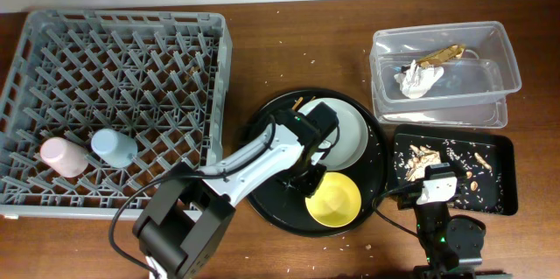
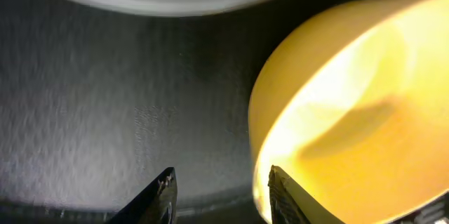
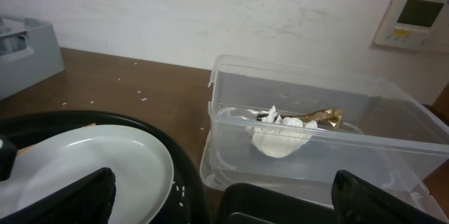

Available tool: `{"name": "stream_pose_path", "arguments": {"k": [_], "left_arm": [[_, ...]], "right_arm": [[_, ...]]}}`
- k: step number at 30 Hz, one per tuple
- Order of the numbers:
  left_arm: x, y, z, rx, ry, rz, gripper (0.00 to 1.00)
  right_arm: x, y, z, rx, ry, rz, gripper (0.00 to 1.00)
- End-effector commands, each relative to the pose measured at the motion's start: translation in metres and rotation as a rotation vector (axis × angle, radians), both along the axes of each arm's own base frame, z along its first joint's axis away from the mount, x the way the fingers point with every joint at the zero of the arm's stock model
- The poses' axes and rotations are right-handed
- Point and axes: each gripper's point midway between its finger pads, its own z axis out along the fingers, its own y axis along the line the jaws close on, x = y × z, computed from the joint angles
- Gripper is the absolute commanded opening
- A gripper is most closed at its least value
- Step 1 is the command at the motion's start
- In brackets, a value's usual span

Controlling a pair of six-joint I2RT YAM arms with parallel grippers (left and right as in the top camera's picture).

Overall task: Sort waste into correct bins and load items into the dishwasher rack
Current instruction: 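Reach the left gripper to the round tray and grasp the yellow bowl, then carry the yellow bowl into the dish rack and release it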

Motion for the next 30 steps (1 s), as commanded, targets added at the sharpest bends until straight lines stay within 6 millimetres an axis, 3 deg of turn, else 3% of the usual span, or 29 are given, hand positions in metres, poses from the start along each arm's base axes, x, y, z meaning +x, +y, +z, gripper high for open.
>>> {"name": "stream_pose_path", "arguments": {"k": [1,3,7,8,10,11,12,15,16,17,18,19,20,21,22,24,26,30], "left_arm": [[0.006,-0.005,0.022,-0.054,-0.011,0.004,0.43],[0.004,-0.005,0.02,-0.051,-0.011,-0.004,0.52],[-0.016,-0.009,-0.007,0.003,0.012,-0.063,0.52],[-0.016,-0.011,-0.011,0.005,0.014,-0.062,0.47],[-0.012,-0.008,-0.012,0.006,0.014,-0.036,0.28],[-0.007,-0.004,-0.011,0.006,0.015,-0.016,0.06],[-0.003,0.0,-0.01,0.006,0.019,0.004,0.0],[0.023,0.02,0.02,0.015,0.024,0.092,0.0],[0.04,0.03,0.042,0.017,-0.002,0.135,0.0],[0.07,0.054,0.077,0.046,-0.09,0.199,0.0],[0.088,0.071,0.097,0.078,-0.157,0.245,0.0],[0.126,0.121,0.137,0.213,-0.338,0.373,0.0],[0.144,0.154,0.16,0.32,-0.455,0.463,0.0],[0.161,0.201,0.188,0.474,-0.603,0.607,0.0],[0.168,0.23,0.201,0.565,-0.685,0.717,0.0],[0.177,0.282,0.22,0.739,-0.822,0.864,0.0],[0.184,0.317,0.227,0.872,-0.903,0.916,0.0],[0.192,0.341,0.202,1.025,-0.931,0.899,0.0]], "right_arm": [[0.0,-0.003,-0.003,0.004,0.005,-0.013,0.98],[0.0,-0.003,-0.003,0.004,0.005,-0.013,0.98],[0.0,-0.003,-0.003,0.004,0.005,-0.013,0.99],[0.0,-0.003,-0.003,0.004,0.005,-0.013,0.98],[0.0,-0.003,-0.003,0.004,0.005,-0.013,0.98],[0.0,-0.003,-0.003,0.004,0.005,-0.013,0.98],[0.0,-0.003,-0.003,0.004,0.005,-0.013,0.98],[0.0,-0.003,-0.003,0.004,0.005,-0.013,0.99],[0.0,-0.003,-0.003,0.004,0.005,-0.013,0.98],[0.0,-0.003,-0.003,0.004,0.005,-0.013,0.98],[0.0,-0.003,-0.003,0.004,0.005,-0.013,0.99],[0.0,-0.003,-0.003,0.004,0.005,-0.013,0.98],[0.0,-0.003,-0.003,0.004,0.005,-0.013,0.99],[0.0,-0.003,-0.003,0.004,0.005,-0.013,0.98],[0.0,-0.003,-0.003,0.004,0.005,-0.013,0.98],[0.0,-0.003,-0.003,0.004,0.005,-0.013,0.98],[0.0,-0.003,-0.003,0.004,0.005,-0.013,0.98],[0.0,-0.003,-0.003,0.004,0.005,-0.013,0.98]]}}
